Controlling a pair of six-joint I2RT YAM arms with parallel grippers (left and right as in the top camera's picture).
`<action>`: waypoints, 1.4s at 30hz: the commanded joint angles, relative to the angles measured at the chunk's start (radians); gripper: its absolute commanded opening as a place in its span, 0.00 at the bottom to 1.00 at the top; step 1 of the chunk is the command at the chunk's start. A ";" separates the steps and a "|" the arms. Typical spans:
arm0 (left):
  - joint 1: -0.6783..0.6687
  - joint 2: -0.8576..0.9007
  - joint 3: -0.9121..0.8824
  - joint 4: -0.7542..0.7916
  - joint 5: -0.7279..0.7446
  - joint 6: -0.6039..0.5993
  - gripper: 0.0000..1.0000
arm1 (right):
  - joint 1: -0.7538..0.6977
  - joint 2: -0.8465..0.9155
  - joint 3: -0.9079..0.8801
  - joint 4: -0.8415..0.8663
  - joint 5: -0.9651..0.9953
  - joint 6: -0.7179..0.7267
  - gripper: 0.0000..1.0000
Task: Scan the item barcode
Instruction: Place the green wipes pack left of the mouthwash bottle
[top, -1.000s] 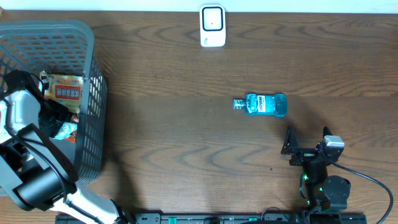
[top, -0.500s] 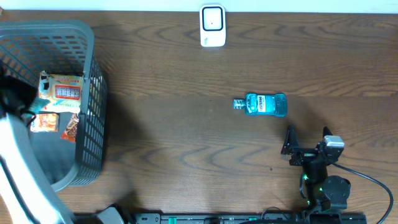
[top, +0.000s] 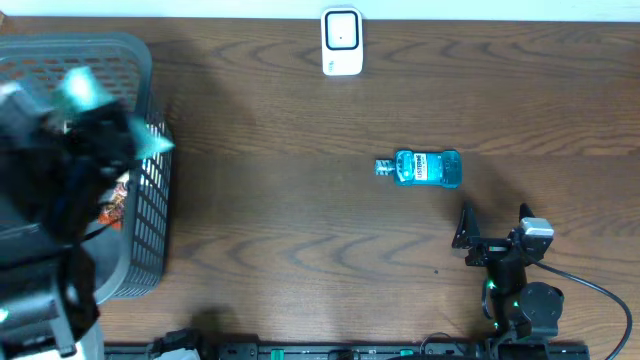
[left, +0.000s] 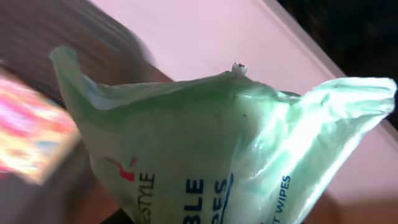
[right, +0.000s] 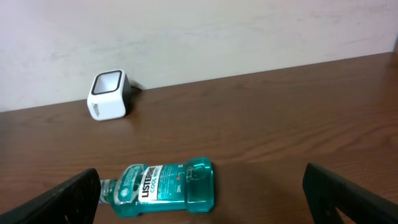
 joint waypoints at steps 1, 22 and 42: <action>-0.203 0.060 0.005 0.004 0.019 -0.003 0.36 | 0.004 -0.002 -0.002 -0.003 0.005 -0.011 0.99; -0.862 0.929 0.003 0.135 -0.185 -0.063 0.37 | 0.004 -0.002 -0.002 -0.003 0.005 -0.011 0.99; -0.705 0.365 0.006 0.087 -0.575 0.037 0.98 | 0.004 -0.002 -0.002 -0.003 0.005 -0.011 0.99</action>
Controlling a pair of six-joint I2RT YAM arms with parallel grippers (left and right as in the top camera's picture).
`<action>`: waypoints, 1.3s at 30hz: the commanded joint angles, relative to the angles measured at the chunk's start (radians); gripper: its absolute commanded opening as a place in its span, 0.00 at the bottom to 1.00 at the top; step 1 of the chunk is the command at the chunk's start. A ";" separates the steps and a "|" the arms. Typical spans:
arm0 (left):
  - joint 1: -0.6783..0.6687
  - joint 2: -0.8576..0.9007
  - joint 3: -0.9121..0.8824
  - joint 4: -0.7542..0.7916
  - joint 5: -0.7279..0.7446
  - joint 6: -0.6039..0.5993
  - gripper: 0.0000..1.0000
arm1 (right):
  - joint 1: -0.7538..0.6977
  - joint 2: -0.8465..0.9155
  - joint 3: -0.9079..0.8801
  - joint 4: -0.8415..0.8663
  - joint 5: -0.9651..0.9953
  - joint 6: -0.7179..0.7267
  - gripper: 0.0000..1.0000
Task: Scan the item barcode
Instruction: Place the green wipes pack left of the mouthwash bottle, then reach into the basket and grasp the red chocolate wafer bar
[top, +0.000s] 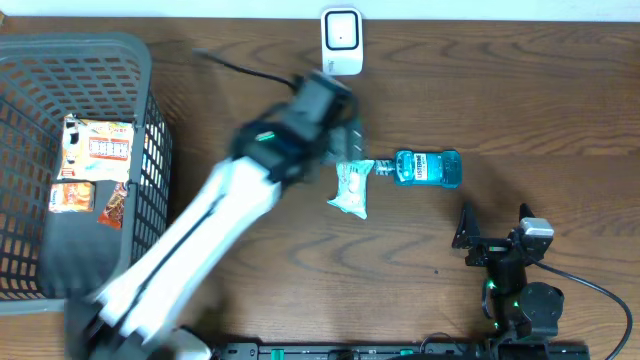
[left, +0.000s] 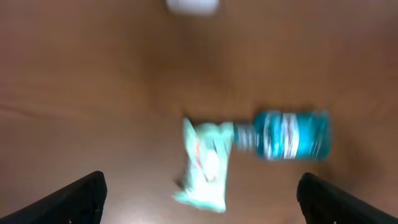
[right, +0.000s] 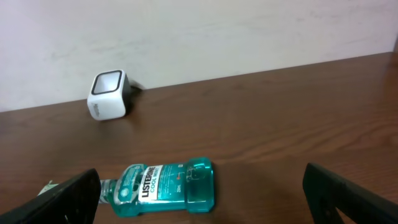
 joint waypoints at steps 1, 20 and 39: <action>0.120 -0.208 0.010 0.005 -0.214 0.030 0.98 | 0.004 -0.002 -0.002 -0.003 0.005 -0.011 0.99; 1.003 -0.252 -0.050 -0.364 -0.121 -0.442 0.98 | 0.004 -0.002 -0.002 -0.003 0.005 -0.011 0.99; 1.018 0.343 -0.059 -0.374 -0.069 -0.938 0.98 | 0.004 -0.002 -0.002 -0.003 0.005 -0.011 0.99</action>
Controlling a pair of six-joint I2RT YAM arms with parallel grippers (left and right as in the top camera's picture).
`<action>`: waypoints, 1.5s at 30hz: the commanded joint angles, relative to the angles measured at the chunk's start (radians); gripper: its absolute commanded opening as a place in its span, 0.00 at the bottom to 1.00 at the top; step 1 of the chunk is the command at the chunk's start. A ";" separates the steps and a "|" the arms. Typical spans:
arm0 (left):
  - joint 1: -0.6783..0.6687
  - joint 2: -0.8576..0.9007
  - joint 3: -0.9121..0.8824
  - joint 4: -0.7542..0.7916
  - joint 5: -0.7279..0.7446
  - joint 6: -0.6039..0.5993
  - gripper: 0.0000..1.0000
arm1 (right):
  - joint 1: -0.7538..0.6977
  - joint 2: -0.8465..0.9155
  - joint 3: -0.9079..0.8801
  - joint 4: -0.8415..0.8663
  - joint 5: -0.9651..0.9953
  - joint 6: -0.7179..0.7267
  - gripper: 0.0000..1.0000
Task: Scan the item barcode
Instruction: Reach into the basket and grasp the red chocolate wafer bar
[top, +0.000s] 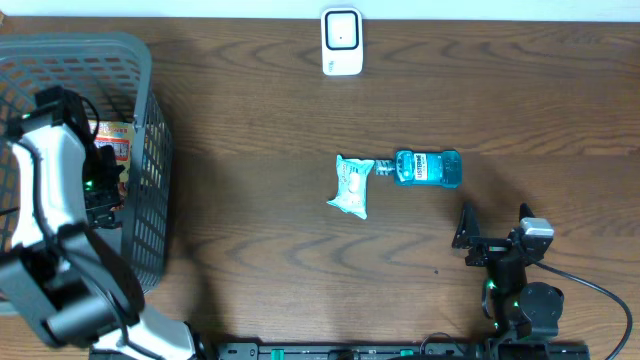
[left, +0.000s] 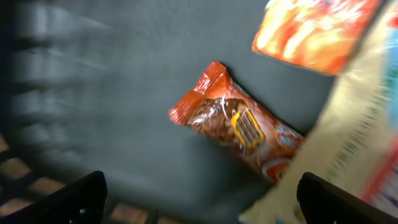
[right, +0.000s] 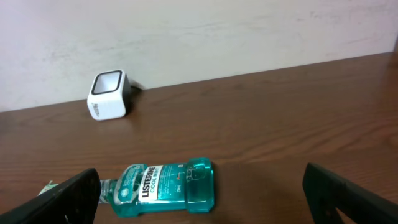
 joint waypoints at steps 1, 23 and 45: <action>0.004 0.090 -0.005 0.024 -0.006 -0.043 0.98 | 0.004 -0.002 -0.002 -0.003 0.005 -0.011 0.99; -0.011 0.130 0.013 -0.046 -0.086 0.219 0.07 | 0.004 -0.002 -0.002 -0.003 0.005 -0.011 0.99; 0.024 -0.901 0.039 0.161 0.453 0.483 0.07 | 0.004 -0.002 -0.002 -0.003 0.005 -0.011 0.99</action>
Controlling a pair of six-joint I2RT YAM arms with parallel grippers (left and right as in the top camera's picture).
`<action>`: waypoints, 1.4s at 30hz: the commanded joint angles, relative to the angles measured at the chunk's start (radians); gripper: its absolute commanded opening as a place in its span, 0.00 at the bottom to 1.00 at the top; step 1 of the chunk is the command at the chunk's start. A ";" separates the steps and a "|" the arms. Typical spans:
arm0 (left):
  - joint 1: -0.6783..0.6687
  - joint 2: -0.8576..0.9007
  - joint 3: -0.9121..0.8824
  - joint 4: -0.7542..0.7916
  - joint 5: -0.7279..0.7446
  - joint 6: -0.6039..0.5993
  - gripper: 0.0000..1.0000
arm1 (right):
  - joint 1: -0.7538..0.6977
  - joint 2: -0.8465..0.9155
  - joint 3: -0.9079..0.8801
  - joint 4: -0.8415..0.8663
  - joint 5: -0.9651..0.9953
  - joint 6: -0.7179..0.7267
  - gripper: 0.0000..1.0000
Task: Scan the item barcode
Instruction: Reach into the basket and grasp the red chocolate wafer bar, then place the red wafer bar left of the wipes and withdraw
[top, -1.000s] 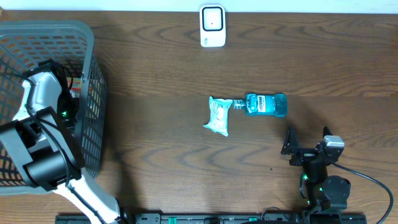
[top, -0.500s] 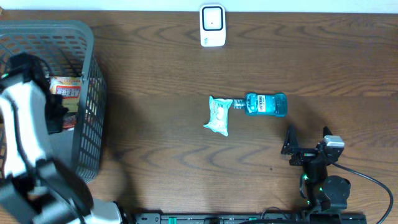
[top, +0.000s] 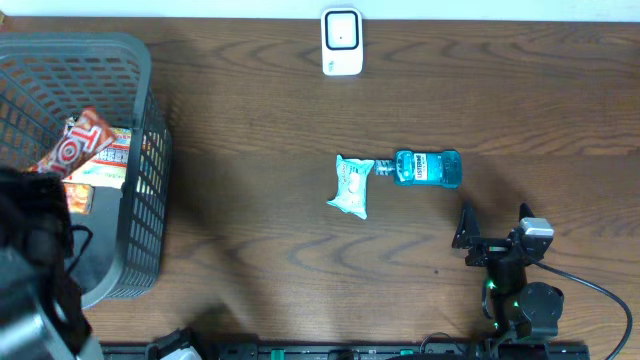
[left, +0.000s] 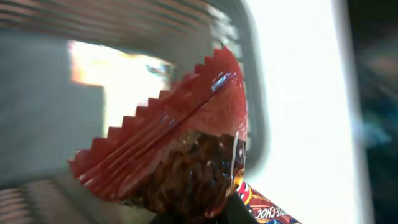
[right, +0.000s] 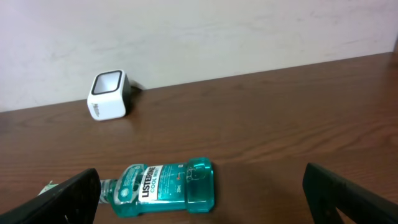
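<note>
A red chocolate snack bar (left: 186, 155) fills the left wrist view, and my left gripper (left: 208, 214) is shut on its lower end. In the overhead view the snack bar (top: 76, 143) hangs tilted over the grey basket (top: 150, 200) at the far left. The white scanner (top: 341, 41) stands at the table's back edge. My right gripper (top: 495, 225) rests open near the front right, empty, facing the mouthwash bottle (right: 165, 185).
A green wipes pack (top: 351, 186) lies mid-table, touching the neck of the teal mouthwash bottle (top: 428, 168). Other snack packets (top: 95, 172) lie in the basket under the held bar. The left arm shows only as a dark blur at the lower left.
My left gripper was open over the red snack bar lying on the basket floor. It is now shut on that bar, which is raised above the basket. The right arm has not moved.
My left gripper first held the green wipes pack above the basket. Then the pack lay on the table beside the mouthwash bottle with the gripper open over it. Then the gripper was open inside the basket above the red snack bar, which it now holds raised.
</note>
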 joint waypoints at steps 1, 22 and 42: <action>-0.077 -0.031 0.008 0.045 0.349 0.157 0.07 | 0.004 -0.002 -0.002 -0.003 0.005 -0.011 0.99; -0.931 0.575 -0.204 0.257 0.084 0.636 0.07 | 0.004 -0.002 -0.002 -0.003 0.005 -0.011 0.99; -0.978 0.982 -0.204 0.373 -0.009 0.480 0.29 | 0.004 -0.002 -0.002 -0.003 0.005 -0.011 0.99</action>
